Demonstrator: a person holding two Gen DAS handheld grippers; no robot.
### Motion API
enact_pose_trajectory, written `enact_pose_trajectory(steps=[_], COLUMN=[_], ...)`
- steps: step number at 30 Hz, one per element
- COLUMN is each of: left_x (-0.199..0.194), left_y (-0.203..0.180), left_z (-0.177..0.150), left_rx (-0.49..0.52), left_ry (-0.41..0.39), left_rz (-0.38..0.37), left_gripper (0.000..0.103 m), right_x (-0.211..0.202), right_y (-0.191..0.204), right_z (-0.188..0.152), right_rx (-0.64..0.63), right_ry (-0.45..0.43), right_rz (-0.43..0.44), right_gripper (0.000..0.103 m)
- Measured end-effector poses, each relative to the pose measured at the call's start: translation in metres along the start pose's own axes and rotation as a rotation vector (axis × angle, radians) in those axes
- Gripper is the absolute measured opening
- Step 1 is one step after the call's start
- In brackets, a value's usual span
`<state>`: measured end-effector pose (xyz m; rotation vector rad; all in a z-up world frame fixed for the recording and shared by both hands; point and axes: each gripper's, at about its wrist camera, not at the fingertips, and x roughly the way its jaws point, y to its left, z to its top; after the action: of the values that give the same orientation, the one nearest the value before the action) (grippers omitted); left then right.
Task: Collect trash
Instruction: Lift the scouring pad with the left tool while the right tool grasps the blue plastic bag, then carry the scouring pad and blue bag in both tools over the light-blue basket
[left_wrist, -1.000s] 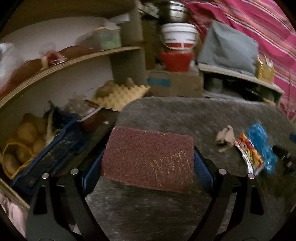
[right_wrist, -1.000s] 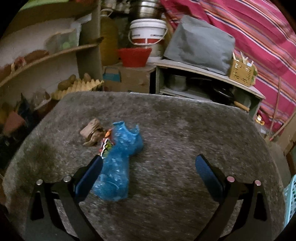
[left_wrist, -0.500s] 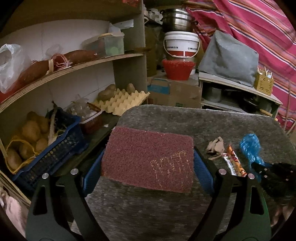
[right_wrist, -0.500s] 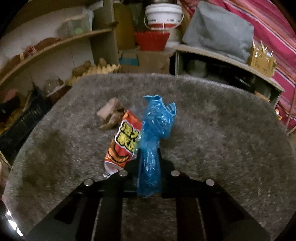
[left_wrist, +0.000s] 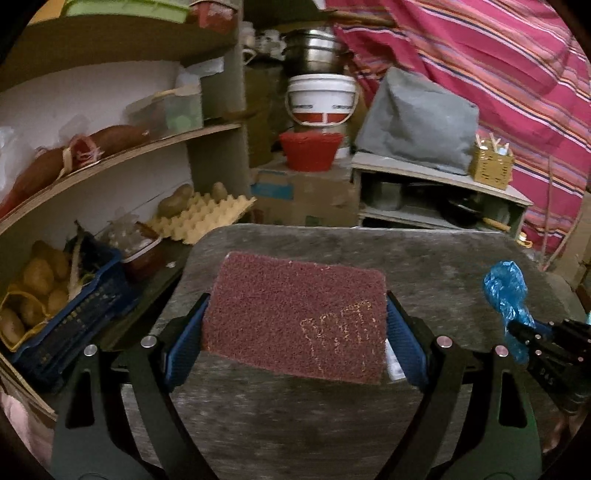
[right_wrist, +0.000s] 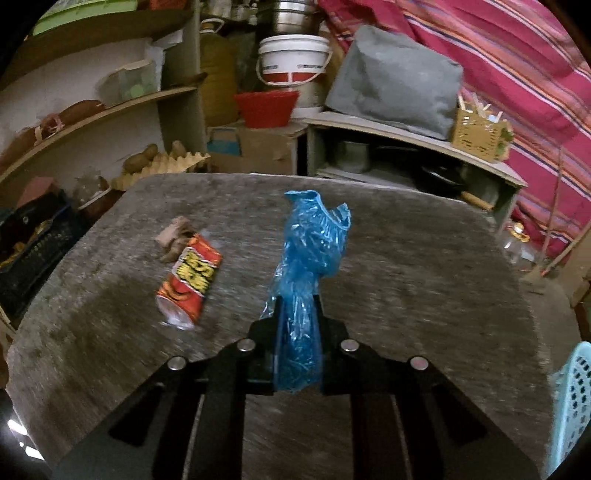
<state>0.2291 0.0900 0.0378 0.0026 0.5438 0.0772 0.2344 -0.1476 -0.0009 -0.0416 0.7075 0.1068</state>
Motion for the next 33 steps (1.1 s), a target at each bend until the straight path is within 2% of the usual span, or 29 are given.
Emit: enact_pose_trajectory(steps=[6,22,33], left_x=[-0.008,-0.018,-0.024], left_y=[-0.044,-0.158,-0.216], left_z=[0.002,-0.003,-0.010], left_rx=[0.029,0.071,0.139], left_ry=[-0.025,-0.013,-0.014], left_rz=[-0.050,-0.208,-0.239], left_gripper=[0.086,0.086,0.086], right_x=[-0.024,-0.083,-0.117], right_y=[-0.038,-0.141,-0.206], right_z=[-0.004,-0.029,-0.054], right_rx=[0.040,0.125,0.200], right_ry=[-0.023,-0.043,-0.055], right_rz=[-0.039,-0.184,-0.257], right_gripper=[0.014,0.014,0.014])
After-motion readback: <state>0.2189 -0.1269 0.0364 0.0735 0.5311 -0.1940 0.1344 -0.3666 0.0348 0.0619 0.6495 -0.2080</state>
